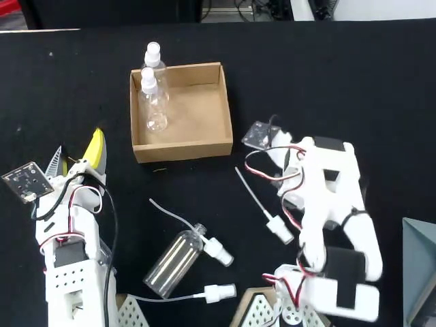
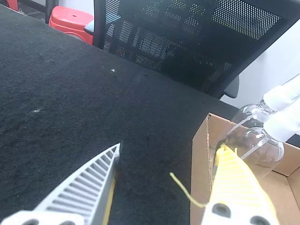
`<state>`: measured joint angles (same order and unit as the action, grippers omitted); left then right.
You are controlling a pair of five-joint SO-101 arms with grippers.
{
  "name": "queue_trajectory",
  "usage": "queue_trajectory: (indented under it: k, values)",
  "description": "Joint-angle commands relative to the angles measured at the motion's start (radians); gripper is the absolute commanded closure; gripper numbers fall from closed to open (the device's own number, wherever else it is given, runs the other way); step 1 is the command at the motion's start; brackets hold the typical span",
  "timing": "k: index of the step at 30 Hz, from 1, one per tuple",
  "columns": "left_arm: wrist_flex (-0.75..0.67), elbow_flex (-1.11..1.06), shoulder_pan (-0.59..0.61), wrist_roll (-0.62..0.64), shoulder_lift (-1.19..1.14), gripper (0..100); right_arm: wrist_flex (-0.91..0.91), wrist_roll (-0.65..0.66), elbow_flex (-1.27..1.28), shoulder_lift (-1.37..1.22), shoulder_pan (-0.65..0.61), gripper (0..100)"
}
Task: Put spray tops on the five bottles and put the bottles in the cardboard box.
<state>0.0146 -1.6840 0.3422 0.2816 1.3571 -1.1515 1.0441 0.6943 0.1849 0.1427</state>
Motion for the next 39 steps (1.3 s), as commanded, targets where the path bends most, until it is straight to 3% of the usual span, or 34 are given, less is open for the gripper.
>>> queue_trajectory:
  k: [1,18,27,39]
  values:
    - [0.0,-0.024,-0.004,-0.008,0.014,70,-0.043,-0.13,-0.076,0.108,-0.063,88.4]
    - [0.0,-0.024,-0.005,-0.005,0.014,70,-0.046,-0.557,-0.166,0.139,-0.141,88.5]
    - [0.006,-0.019,-0.005,0.0,0.014,70,-0.041,-0.677,-0.203,0.139,-0.158,88.5]
    - [0.006,-0.019,-0.005,0.0,0.014,70,-0.048,-0.71,-0.162,0.225,-0.163,88.5]
